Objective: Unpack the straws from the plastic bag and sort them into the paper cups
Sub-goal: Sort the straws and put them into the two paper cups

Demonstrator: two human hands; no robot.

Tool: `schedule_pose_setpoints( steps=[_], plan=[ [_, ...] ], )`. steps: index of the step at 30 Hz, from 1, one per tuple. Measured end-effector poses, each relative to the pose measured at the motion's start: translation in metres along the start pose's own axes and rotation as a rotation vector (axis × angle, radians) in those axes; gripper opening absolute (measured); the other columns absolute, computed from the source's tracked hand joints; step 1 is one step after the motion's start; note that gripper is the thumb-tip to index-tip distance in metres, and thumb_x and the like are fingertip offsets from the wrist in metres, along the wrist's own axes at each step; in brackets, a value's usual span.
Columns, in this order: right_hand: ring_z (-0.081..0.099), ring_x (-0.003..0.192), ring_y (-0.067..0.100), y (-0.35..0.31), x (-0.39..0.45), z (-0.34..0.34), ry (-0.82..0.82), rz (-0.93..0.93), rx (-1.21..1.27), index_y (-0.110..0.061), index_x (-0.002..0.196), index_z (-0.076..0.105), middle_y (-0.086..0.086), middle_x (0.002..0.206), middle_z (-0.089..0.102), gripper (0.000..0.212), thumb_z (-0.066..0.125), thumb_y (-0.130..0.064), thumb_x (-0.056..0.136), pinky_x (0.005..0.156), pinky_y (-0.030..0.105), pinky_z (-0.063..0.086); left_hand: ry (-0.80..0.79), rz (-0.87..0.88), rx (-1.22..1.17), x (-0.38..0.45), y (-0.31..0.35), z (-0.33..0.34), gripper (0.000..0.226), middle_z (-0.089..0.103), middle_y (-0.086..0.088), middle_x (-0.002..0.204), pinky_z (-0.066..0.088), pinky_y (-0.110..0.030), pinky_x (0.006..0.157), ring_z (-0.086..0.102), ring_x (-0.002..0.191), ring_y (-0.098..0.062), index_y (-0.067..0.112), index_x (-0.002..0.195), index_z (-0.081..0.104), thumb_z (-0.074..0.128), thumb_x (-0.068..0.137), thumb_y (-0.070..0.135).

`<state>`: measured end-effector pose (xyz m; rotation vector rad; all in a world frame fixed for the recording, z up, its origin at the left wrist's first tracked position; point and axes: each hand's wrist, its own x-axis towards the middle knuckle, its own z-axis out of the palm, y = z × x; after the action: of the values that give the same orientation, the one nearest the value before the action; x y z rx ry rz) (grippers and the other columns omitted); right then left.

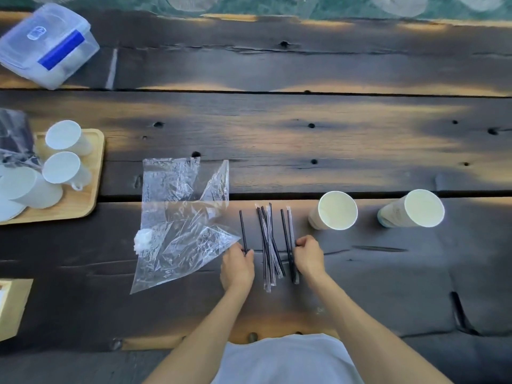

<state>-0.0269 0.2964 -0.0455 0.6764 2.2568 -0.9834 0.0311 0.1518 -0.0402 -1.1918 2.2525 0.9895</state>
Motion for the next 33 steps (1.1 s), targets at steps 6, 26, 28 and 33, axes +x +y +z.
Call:
schedule_pose_setpoints(
  steps=[6, 26, 28, 33],
  plan=[
    [0.052, 0.087, 0.032, 0.003, -0.003, 0.001, 0.029, -0.183, -0.184, -0.009, 0.099, 0.055, 0.016, 0.105, 0.062, 0.014, 0.044, -0.006, 0.091, 0.073, 0.032, 0.04, 0.032, 0.054, 0.15, 0.008, 0.0, 0.005, 0.017, 0.061, -0.008, 0.091, 0.048, -0.038, 0.07, 0.061, 0.086, -0.032, 0.01, 0.086, 0.055, 0.054, 0.097, 0.023],
    [0.059, 0.088, 0.039, -0.02, 0.001, 0.001, -0.052, -0.209, -0.188, -0.006, 0.088, 0.05, 0.017, 0.093, 0.063, 0.015, 0.055, -0.018, 0.079, 0.072, 0.041, 0.048, -0.066, 0.1, -0.206, 0.028, 0.041, 0.023, 0.017, 0.059, -0.01, 0.074, 0.035, -0.032, 0.061, 0.052, 0.072, -0.025, 0.003, 0.079, 0.057, 0.065, 0.086, 0.016],
    [0.057, 0.086, 0.037, -0.02, 0.0, 0.0, -0.066, -0.193, -0.141, -0.007, 0.09, 0.048, 0.015, 0.093, 0.062, 0.014, 0.053, -0.017, 0.082, 0.072, 0.04, 0.048, -0.062, 0.094, -0.189, 0.028, 0.041, 0.025, 0.013, 0.058, -0.011, 0.072, 0.036, -0.032, 0.06, 0.052, 0.071, -0.026, 0.001, 0.077, 0.058, 0.061, 0.085, 0.011],
    [0.057, 0.086, 0.04, -0.016, 0.004, 0.0, -0.025, -0.241, -0.129, -0.008, 0.089, 0.045, 0.02, 0.093, 0.062, 0.018, 0.044, -0.025, 0.096, 0.07, 0.04, 0.044, -0.044, 0.019, -0.28, 0.025, 0.04, 0.015, 0.021, 0.048, -0.007, 0.07, 0.031, -0.035, 0.057, 0.044, 0.067, -0.025, 0.011, 0.07, 0.042, 0.054, 0.087, 0.015]
  ],
)
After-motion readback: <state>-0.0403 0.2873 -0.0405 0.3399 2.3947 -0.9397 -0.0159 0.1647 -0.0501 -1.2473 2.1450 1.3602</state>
